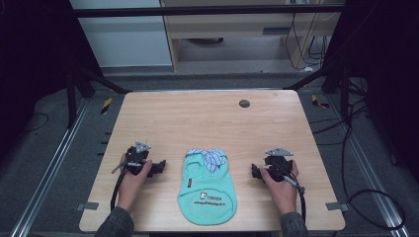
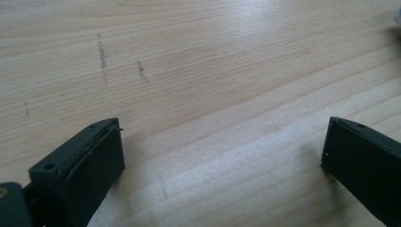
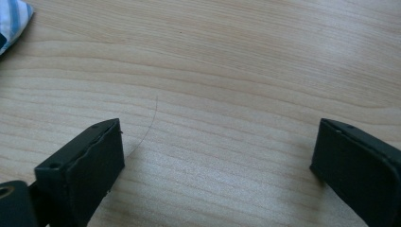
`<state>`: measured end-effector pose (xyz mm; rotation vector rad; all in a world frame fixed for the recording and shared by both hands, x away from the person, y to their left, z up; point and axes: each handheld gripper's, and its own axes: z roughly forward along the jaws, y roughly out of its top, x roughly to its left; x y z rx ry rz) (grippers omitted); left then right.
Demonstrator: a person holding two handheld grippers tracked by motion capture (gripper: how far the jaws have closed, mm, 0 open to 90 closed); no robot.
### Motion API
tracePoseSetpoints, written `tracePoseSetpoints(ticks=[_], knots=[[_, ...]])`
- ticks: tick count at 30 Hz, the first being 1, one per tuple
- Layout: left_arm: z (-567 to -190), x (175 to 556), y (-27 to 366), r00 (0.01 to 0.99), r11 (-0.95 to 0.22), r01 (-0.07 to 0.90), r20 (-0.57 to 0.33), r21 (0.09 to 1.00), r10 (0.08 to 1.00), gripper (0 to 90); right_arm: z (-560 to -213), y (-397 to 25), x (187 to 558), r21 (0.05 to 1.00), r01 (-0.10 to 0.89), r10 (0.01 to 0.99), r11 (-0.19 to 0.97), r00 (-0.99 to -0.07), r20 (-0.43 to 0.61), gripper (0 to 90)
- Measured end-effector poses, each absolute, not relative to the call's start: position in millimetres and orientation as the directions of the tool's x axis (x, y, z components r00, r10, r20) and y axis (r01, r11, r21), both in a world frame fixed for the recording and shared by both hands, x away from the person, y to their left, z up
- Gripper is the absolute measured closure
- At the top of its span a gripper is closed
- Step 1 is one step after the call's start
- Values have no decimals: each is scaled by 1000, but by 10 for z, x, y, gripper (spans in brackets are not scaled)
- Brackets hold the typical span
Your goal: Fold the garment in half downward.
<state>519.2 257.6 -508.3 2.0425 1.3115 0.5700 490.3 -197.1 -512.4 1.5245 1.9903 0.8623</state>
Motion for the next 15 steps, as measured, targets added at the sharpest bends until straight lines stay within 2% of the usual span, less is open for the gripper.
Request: tracePoseSetpoints(ticks=[6, 11, 15], knots=[[-5084, 5070, 2558, 453, -331, 616, 22, 714, 891, 0, -5120, -1968, 4856, 739, 649, 964, 181, -266, -2, 80], [-5073, 5012, 2569, 467, -339, 603, 26, 722, 884, 40, -5120, -1960, 4823, 741, 644, 960, 191, -280, -5, 88], [-5047, 5010, 2564, 466, -330, 589, 24, 737, 884, 45, -5116, -1950, 4816, 745, 638, 957, 195, -291, -2, 139]])
